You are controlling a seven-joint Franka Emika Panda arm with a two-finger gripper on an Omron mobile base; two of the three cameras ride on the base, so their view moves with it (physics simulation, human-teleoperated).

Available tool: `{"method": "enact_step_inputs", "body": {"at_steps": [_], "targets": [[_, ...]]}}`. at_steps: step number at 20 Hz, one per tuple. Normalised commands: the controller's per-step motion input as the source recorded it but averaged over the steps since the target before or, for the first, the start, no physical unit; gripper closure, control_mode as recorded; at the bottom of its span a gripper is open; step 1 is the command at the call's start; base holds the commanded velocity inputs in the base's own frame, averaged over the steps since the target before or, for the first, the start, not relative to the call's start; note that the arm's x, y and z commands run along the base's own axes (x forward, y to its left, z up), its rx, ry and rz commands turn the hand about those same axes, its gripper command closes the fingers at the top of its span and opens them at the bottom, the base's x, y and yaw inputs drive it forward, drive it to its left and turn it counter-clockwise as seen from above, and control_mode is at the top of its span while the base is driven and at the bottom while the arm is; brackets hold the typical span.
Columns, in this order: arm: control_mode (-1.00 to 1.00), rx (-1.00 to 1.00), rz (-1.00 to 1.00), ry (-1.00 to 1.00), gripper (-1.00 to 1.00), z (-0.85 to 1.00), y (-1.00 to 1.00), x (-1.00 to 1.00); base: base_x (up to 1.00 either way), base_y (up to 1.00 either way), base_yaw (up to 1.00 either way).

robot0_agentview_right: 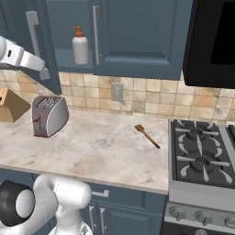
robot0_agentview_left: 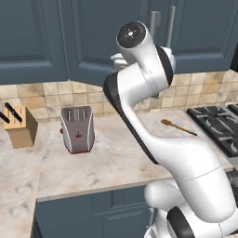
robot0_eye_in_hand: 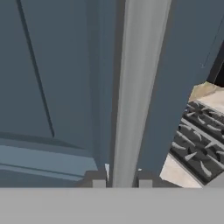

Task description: Pick the dish brush and soap dispenser from the cabinet and place them on the counter.

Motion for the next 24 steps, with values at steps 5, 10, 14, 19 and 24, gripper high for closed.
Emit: {"method": "enact_step_inputs", "body": {"at_steps": [5, 10, 14, 19, 24], "targets": [[-1.0, -0.01, -0.09, -0.02, 1.0, 0.0, 0.63, -0.53, 0.0, 0.0, 0.0], [-1.0, -0.01, -0.11, 0.0, 1.0, 0.0, 0.68, -0.49, 0.0, 0.0, 0.0], [-1.0, -0.04, -0.11, 0.0, 1.0, -0.04, 0.74, -0.39, 0.0, 0.0, 0.0], [-1.0, -0.02, -0.15, 0.0, 1.0, -0.13, 0.69, -0.15, 0.0, 0.0, 0.0], [-1.0, 0.0, -0.11, 0.0, -1.0, -0.13, 0.4, 0.0, 0.0, 0.0, 0.0]]}}
